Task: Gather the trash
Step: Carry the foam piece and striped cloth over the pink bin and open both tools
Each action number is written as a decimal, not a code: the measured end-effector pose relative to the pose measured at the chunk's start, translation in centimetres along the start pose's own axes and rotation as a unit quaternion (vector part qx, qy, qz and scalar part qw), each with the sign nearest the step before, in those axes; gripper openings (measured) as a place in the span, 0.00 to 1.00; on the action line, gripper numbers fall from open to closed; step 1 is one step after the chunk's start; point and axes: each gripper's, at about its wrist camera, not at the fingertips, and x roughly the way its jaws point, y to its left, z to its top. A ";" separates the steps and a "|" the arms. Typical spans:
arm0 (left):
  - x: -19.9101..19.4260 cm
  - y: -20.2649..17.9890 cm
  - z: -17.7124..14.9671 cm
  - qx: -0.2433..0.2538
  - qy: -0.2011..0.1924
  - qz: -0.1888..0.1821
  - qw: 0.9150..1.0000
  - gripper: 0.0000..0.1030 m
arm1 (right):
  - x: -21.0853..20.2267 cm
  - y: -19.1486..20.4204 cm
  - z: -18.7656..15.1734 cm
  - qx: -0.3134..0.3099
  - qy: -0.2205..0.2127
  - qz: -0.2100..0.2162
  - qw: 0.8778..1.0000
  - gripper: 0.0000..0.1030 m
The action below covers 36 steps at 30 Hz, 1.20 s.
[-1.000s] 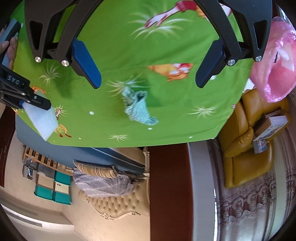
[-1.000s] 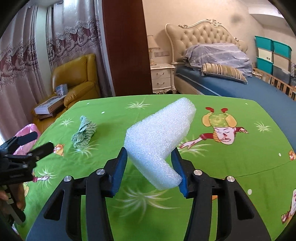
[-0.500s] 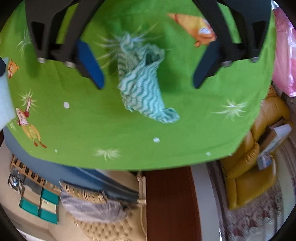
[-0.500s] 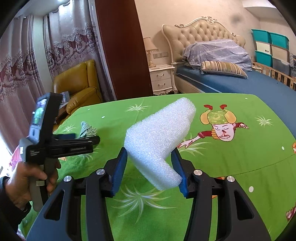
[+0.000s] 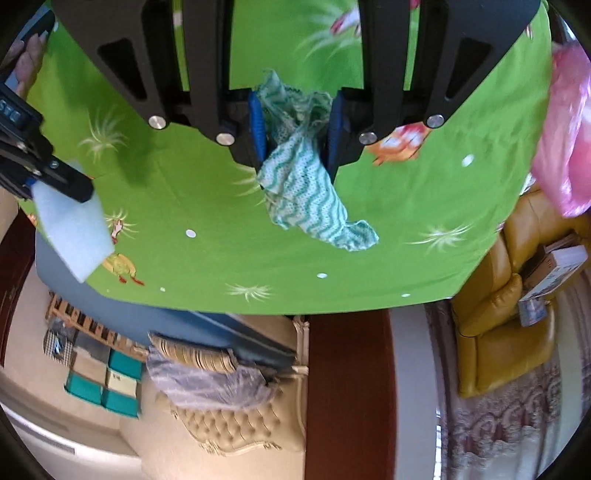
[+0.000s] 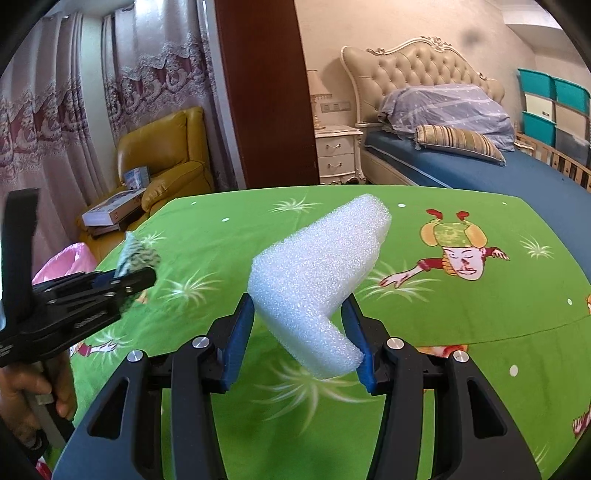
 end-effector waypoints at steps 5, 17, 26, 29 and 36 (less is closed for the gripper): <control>-3.5 1.2 -2.0 -0.018 -0.029 -0.004 0.999 0.27 | -0.7 2.7 -0.4 -0.037 0.000 0.016 0.999 0.46; -10.2 4.8 -4.3 -0.043 -0.098 0.036 0.994 0.27 | -2.4 9.4 -0.5 -0.112 -0.010 0.041 0.993 0.46; -14.2 10.3 -6.4 -0.070 -0.114 0.081 0.988 0.27 | -2.6 17.2 -1.5 -0.183 -0.010 0.104 0.978 0.46; -15.2 12.3 -7.2 -0.076 -0.120 0.104 0.984 0.27 | -2.4 19.8 -1.2 -0.203 -0.012 0.117 0.972 0.46; -18.3 17.2 -8.1 -0.100 -0.135 0.145 0.975 0.27 | -2.5 25.9 0.8 -0.244 -0.032 0.158 0.956 0.46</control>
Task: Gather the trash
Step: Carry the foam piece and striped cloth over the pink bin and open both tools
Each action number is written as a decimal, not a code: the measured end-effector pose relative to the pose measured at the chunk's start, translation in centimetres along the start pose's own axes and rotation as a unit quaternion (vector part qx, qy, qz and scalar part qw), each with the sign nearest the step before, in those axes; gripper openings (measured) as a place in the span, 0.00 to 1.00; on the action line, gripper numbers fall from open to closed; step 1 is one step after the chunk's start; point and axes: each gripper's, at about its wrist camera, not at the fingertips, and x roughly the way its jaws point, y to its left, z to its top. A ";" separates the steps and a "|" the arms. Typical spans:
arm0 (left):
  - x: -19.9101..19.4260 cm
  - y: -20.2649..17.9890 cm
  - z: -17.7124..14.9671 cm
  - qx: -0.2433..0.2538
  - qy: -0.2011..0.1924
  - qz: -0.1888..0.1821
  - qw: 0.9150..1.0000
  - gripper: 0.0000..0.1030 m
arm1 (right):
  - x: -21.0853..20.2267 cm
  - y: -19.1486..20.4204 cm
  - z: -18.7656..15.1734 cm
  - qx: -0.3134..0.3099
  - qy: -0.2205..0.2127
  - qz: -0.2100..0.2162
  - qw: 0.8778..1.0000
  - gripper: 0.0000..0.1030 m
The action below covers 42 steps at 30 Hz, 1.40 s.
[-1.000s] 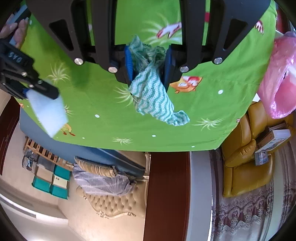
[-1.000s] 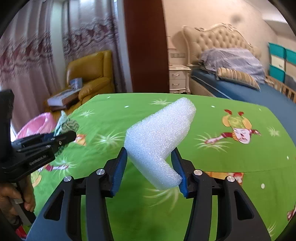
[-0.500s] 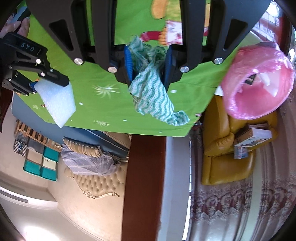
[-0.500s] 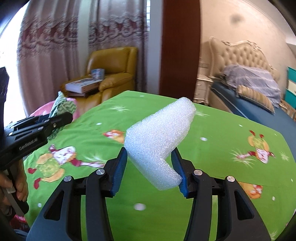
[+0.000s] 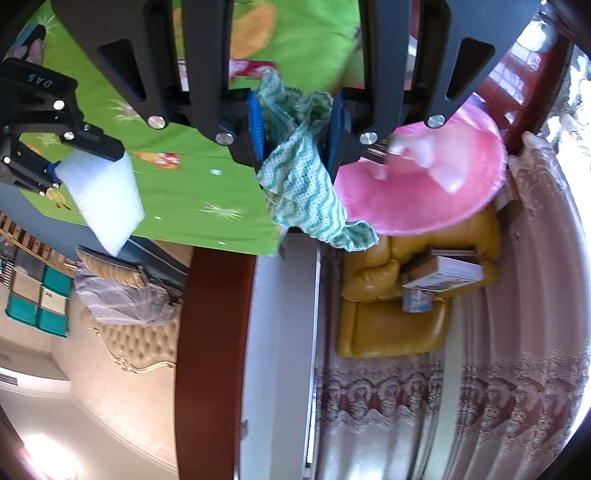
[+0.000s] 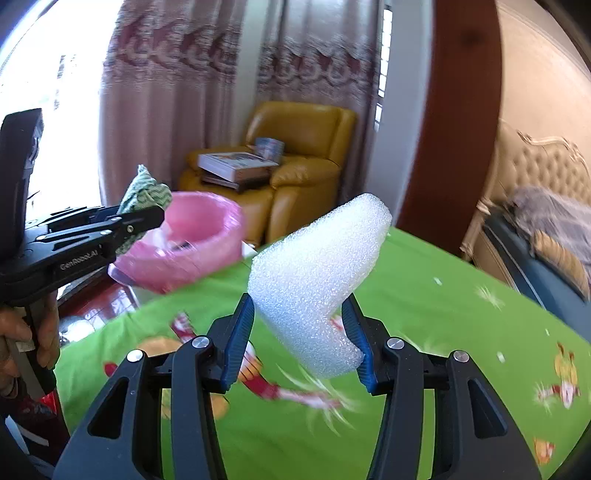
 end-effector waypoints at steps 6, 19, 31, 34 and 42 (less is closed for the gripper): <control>-0.5 4.0 0.8 -0.004 -0.005 0.023 1.000 0.27 | 2.1 2.2 3.0 -0.023 -0.009 0.027 0.999 0.46; 2.1 12.0 2.9 -0.016 0.005 0.055 0.998 0.27 | 6.7 6.3 8.0 -0.068 -0.029 0.086 0.994 0.47; 5.9 16.6 3.9 -0.026 0.032 0.052 0.998 0.28 | 12.1 8.1 9.0 -0.083 0.001 0.106 0.991 0.47; 6.5 17.6 4.3 -0.031 0.032 0.048 0.998 0.29 | 13.2 7.7 9.1 -0.077 0.008 0.110 0.991 0.47; 7.4 18.9 5.1 -0.040 0.030 0.042 0.998 0.31 | 15.7 9.7 9.8 -0.095 0.015 0.126 0.987 0.49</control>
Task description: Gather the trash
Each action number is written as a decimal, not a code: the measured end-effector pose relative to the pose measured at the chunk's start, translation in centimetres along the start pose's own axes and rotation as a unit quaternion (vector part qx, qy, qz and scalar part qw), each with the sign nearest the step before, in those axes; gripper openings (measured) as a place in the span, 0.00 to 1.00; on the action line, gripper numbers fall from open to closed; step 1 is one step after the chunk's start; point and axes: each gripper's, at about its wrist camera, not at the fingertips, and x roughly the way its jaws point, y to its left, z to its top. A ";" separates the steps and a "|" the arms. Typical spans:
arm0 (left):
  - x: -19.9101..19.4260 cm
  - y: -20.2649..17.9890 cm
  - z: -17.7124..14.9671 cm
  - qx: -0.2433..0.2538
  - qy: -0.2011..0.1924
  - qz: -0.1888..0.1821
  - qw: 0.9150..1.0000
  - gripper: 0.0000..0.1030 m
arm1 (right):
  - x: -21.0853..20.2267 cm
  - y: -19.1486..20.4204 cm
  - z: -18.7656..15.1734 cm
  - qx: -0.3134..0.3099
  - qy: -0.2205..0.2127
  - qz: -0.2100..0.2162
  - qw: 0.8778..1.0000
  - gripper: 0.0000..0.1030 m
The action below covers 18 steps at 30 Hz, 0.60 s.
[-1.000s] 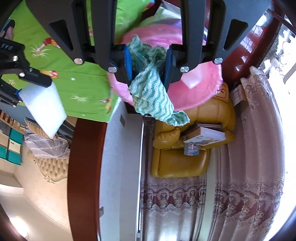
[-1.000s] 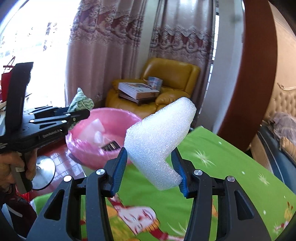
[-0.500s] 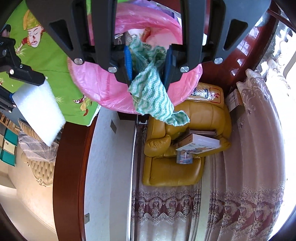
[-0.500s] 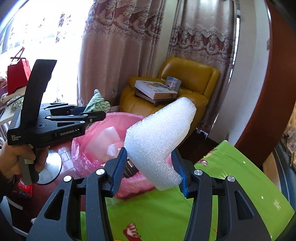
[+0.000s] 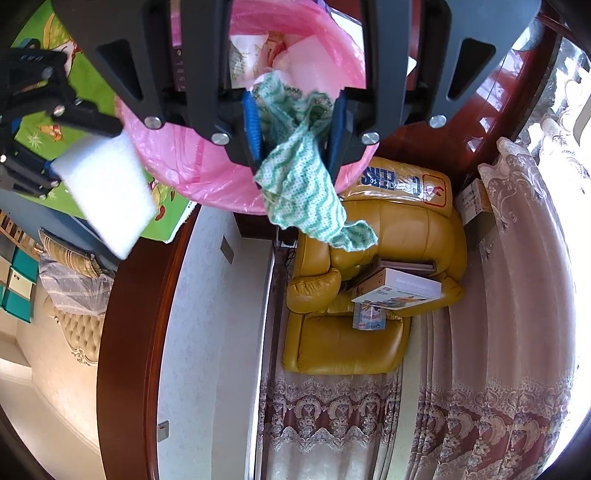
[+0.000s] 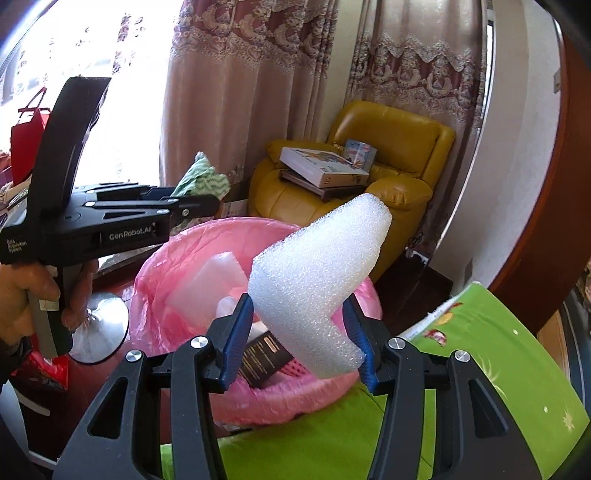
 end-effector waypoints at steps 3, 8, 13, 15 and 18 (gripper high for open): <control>0.2 0.3 0.3 -0.002 -0.003 0.001 1.000 0.36 | 1.3 0.6 0.1 -0.002 0.009 0.020 1.000 0.62; -1.3 -0.1 -0.2 -0.003 -0.038 0.039 0.999 0.91 | 1.0 0.3 -0.2 -0.001 0.002 0.020 1.000 0.75; -2.6 -0.8 -0.3 0.010 -0.043 0.046 0.998 0.96 | -1.8 -1.2 -0.8 0.019 -0.015 0.015 1.000 0.79; -3.4 -1.4 -0.5 0.014 -0.050 0.050 0.997 0.96 | -3.7 -1.7 -1.0 0.021 -0.023 -0.003 1.000 0.82; -4.8 -1.9 -0.3 0.008 -0.064 0.057 0.996 0.96 | -6.5 -2.5 -1.7 0.031 -0.031 -0.019 0.999 0.82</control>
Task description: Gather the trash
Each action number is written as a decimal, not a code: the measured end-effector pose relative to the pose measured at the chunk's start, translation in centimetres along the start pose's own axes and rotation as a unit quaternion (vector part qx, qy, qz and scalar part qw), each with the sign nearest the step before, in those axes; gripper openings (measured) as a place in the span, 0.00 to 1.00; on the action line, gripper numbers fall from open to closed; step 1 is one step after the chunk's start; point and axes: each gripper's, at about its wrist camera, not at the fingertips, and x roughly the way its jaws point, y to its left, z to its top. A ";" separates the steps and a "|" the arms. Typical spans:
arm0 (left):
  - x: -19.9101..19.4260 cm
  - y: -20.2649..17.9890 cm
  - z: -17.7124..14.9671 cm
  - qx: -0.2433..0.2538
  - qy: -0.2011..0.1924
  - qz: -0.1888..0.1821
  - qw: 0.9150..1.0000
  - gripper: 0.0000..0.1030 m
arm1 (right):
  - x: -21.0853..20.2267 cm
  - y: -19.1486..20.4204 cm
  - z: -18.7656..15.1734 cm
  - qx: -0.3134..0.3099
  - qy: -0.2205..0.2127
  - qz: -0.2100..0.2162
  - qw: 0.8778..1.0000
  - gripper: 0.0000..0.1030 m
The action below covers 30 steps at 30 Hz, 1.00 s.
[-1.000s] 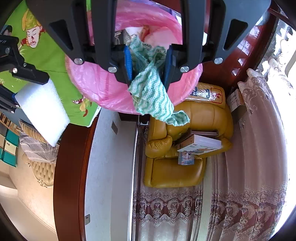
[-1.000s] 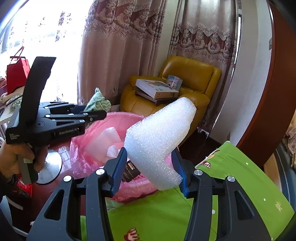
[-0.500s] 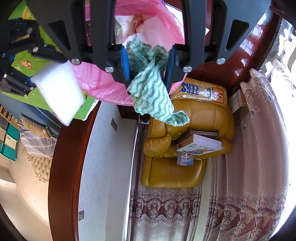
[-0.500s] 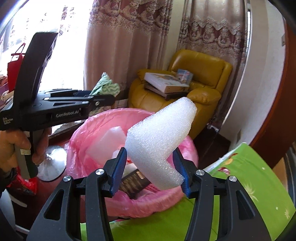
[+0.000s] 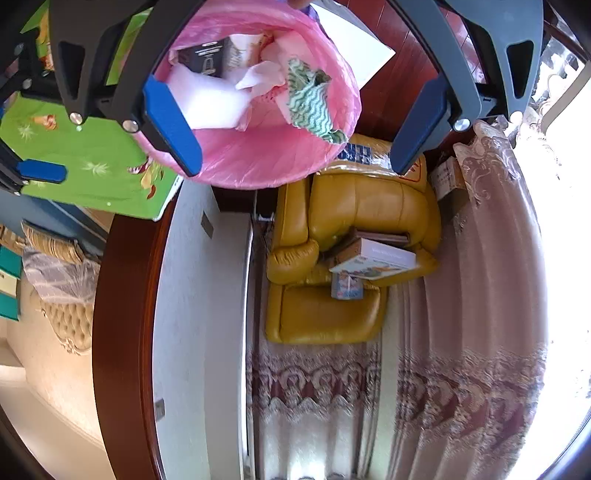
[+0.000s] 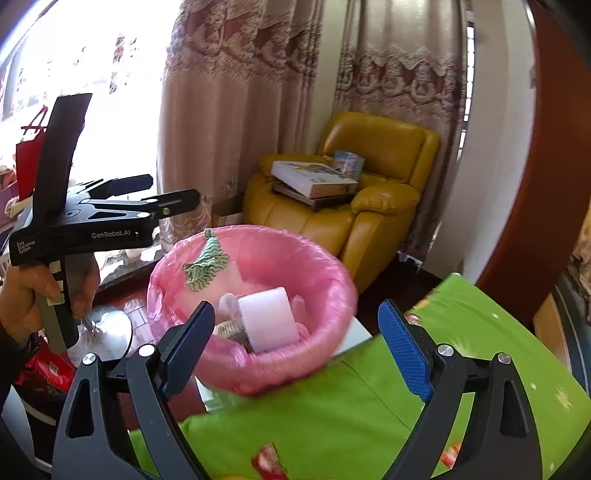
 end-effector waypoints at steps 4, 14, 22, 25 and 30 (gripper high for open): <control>-3.0 -1.5 0.1 0.000 -0.015 0.001 1.000 0.96 | -3.6 -1.5 -0.4 0.030 -0.014 -0.011 0.999 0.82; -9.6 -5.0 -1.5 -0.017 -0.006 0.014 1.000 0.96 | -10.6 -3.3 -2.4 0.091 -0.041 -0.035 0.994 0.82; -13.1 -6.5 -4.6 -0.004 0.014 0.023 1.000 0.96 | -13.2 -1.4 -5.8 0.100 -0.045 -0.046 0.993 0.82; -14.5 -6.6 -5.6 0.000 0.009 0.034 0.999 0.96 | -13.4 -0.8 -7.1 0.101 -0.039 -0.052 0.993 0.82; -15.9 -6.3 -6.4 -0.005 0.012 0.026 1.000 0.96 | -13.1 -0.3 -8.2 0.105 -0.038 -0.052 0.992 0.82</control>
